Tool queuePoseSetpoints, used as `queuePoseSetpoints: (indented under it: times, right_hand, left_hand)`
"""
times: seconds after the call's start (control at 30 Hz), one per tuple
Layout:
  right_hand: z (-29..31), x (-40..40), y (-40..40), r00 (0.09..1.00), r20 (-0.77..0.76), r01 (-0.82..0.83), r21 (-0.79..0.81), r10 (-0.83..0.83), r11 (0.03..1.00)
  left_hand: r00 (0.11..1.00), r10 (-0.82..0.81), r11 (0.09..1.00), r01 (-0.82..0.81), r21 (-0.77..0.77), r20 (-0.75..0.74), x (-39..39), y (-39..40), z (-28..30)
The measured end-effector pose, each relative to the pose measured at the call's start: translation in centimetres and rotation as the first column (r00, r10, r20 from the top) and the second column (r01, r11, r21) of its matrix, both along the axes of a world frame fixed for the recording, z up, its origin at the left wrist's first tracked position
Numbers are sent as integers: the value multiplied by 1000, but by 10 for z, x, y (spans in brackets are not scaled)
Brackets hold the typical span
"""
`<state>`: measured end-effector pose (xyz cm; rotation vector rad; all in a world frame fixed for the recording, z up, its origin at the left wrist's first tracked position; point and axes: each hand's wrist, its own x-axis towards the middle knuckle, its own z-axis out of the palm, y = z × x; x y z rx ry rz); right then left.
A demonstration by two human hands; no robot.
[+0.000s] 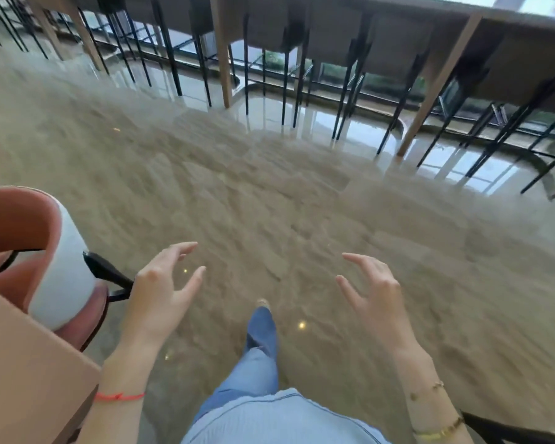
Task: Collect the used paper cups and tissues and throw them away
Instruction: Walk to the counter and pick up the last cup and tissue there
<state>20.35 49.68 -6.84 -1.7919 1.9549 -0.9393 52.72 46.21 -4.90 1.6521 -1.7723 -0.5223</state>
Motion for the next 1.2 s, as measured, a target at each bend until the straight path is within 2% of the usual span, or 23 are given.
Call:
queuePoseSetpoints:
  times: [0.17,0.33,0.57,0.83,1.2]
  right_hand:
    - [-1,-5,-148,999,-5,-37,-12,37,999]
    - [21,-7,-290,1000,6,-24,-89,24,996]
    - [18,-21,-428,999,11,32,-46,-32,998]
    - [-3,-43,-616,1000,8,-10,-28,11,1000]
    - [33,-67,-933,990,-18,-143,-55,142,988]
  left_hand:
    - [1000,26,999,-26,-34,-2,0,-134,4]
    - [999,-5,997,9,-72,49,-4,-273,23]
    - [996,-51,996,55,-63,69,-22,-432,30]
    - [996,-59,998,61,-28,64,-44,-609,8]
    - [997,66,991,-61,-116,39,-77,-890,32]
